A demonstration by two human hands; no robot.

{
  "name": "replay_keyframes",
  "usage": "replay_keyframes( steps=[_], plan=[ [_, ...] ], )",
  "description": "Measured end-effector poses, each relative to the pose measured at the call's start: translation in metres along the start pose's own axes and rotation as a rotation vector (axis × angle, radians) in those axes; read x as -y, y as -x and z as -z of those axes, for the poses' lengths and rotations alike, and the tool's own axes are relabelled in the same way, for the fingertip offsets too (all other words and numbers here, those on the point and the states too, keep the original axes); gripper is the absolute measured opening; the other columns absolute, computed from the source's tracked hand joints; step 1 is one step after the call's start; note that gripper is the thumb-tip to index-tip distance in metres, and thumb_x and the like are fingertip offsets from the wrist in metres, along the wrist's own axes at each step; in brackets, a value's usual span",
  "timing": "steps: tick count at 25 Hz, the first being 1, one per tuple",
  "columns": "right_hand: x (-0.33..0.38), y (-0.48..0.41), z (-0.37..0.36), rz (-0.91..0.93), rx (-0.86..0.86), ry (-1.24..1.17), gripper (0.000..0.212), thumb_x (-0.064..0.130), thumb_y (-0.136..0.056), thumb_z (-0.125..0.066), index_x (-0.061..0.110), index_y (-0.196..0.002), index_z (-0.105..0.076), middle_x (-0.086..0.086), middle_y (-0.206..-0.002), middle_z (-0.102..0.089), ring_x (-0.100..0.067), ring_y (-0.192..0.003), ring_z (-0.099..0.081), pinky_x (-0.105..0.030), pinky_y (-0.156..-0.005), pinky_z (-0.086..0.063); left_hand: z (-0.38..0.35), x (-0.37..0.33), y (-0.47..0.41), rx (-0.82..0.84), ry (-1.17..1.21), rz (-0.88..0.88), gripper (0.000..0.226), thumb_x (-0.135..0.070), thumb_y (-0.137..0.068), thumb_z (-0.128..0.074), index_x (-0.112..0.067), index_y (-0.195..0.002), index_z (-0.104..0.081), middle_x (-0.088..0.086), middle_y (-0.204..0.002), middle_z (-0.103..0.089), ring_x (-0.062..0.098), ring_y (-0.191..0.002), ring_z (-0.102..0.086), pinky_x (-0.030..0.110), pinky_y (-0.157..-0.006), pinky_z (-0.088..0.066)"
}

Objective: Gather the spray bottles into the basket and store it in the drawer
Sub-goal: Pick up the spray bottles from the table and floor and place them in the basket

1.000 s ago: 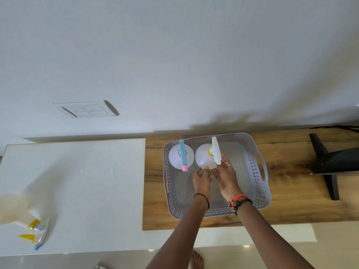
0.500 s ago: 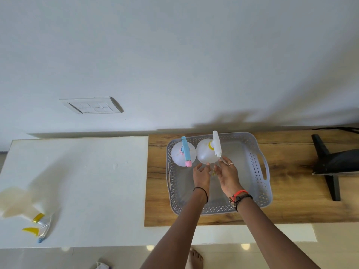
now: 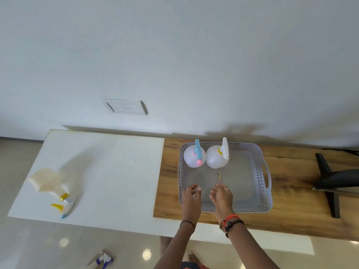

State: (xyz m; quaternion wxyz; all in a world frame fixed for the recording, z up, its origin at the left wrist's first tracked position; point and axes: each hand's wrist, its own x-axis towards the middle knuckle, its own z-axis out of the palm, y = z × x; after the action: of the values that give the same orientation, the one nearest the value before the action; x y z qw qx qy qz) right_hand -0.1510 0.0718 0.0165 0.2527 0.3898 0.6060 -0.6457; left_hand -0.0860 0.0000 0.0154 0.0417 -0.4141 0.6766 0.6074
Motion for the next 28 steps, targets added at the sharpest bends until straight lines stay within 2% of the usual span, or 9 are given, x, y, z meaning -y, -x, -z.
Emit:
replay_keyframes(
  steps=[5,7,11,15,19,22,25,28],
  plan=[
    [-0.024,0.037,-0.028,0.024,0.066,0.131,0.016,0.005,-0.097,-0.040,0.009,-0.106,-0.053,-0.002,-0.071,-0.047,-0.014,-0.062,-0.043,-0.025,-0.056,-0.038,0.076,0.031,0.027,-0.187,0.040,0.004,0.028,-0.024,-0.097,-0.049,-0.014,-0.123,-0.050,0.001,-0.120,-0.055,0.010,-0.103,-0.057,0.011,-0.073,-0.044],
    [-0.035,0.052,-0.046,0.023,0.110,0.166,0.016,0.006,-0.097,-0.041,0.009,-0.106,-0.053,-0.002,-0.069,-0.046,-0.014,-0.060,-0.041,-0.026,-0.056,-0.037,0.108,0.042,0.034,-0.283,0.073,0.014,0.027,-0.023,-0.096,-0.050,-0.015,-0.122,-0.051,0.001,-0.119,-0.056,0.013,-0.104,-0.058,0.012,-0.076,-0.043],
    [-0.063,0.082,-0.093,0.017,0.186,0.261,0.016,0.003,-0.094,-0.041,0.009,-0.103,-0.053,-0.002,-0.070,-0.048,-0.013,-0.060,-0.043,-0.023,-0.054,-0.035,0.174,0.062,0.038,-0.442,0.158,0.040,0.022,-0.022,-0.096,-0.050,-0.017,-0.117,-0.054,0.001,-0.117,-0.055,0.016,-0.101,-0.057,0.025,-0.082,-0.043],
    [-0.100,0.115,-0.150,-0.015,0.270,0.288,0.013,0.002,-0.093,-0.043,0.010,-0.092,-0.053,-0.002,-0.075,-0.051,-0.012,-0.066,-0.048,-0.022,-0.060,-0.042,0.248,0.088,0.033,-0.540,0.157,0.058,0.024,-0.020,-0.096,-0.049,-0.012,-0.118,-0.055,0.004,-0.117,-0.054,0.017,-0.101,-0.057,0.025,-0.082,-0.041],
    [-0.135,0.143,-0.220,-0.063,0.360,0.285,0.018,0.000,-0.094,-0.042,0.010,-0.082,-0.051,-0.005,-0.073,-0.050,-0.014,-0.063,-0.047,-0.022,-0.066,-0.046,0.341,0.113,0.016,-0.635,0.094,0.062,0.026,-0.015,-0.096,-0.050,-0.004,-0.119,-0.055,0.012,-0.119,-0.056,0.017,-0.096,-0.056,0.024,-0.082,-0.040],
    [-0.155,0.159,-0.277,-0.101,0.423,0.288,0.021,-0.001,-0.095,-0.042,0.008,-0.078,-0.049,-0.006,-0.072,-0.047,-0.014,-0.063,-0.047,-0.027,-0.081,-0.051,0.411,0.121,-0.004,-0.673,0.048,0.041,0.028,-0.015,-0.096,-0.049,-0.003,-0.120,-0.054,0.015,-0.121,-0.055,0.021,-0.099,-0.058,0.028,-0.087,-0.043],
    [-0.172,0.168,-0.333,-0.095,0.480,0.378,0.021,0.000,-0.094,-0.043,0.009,-0.076,-0.050,-0.005,-0.074,-0.049,-0.012,-0.065,-0.048,-0.035,-0.103,-0.045,0.468,0.127,-0.028,-0.656,-0.031,0.015,0.029,-0.018,-0.096,-0.049,-0.007,-0.123,-0.052,0.012,-0.125,-0.050,0.026,-0.111,-0.057,0.028,-0.090,-0.041],
    [-0.188,0.167,-0.383,-0.068,0.536,0.497,0.015,0.002,-0.094,-0.043,0.005,-0.087,-0.056,-0.003,-0.074,-0.050,-0.011,-0.065,-0.048,-0.039,-0.109,-0.042,0.508,0.127,-0.058,-0.574,-0.151,0.014,0.040,-0.023,-0.095,-0.053,-0.010,-0.132,-0.043,0.007,-0.135,-0.043,0.023,-0.121,-0.051,0.028,-0.092,-0.040]
  ],
)
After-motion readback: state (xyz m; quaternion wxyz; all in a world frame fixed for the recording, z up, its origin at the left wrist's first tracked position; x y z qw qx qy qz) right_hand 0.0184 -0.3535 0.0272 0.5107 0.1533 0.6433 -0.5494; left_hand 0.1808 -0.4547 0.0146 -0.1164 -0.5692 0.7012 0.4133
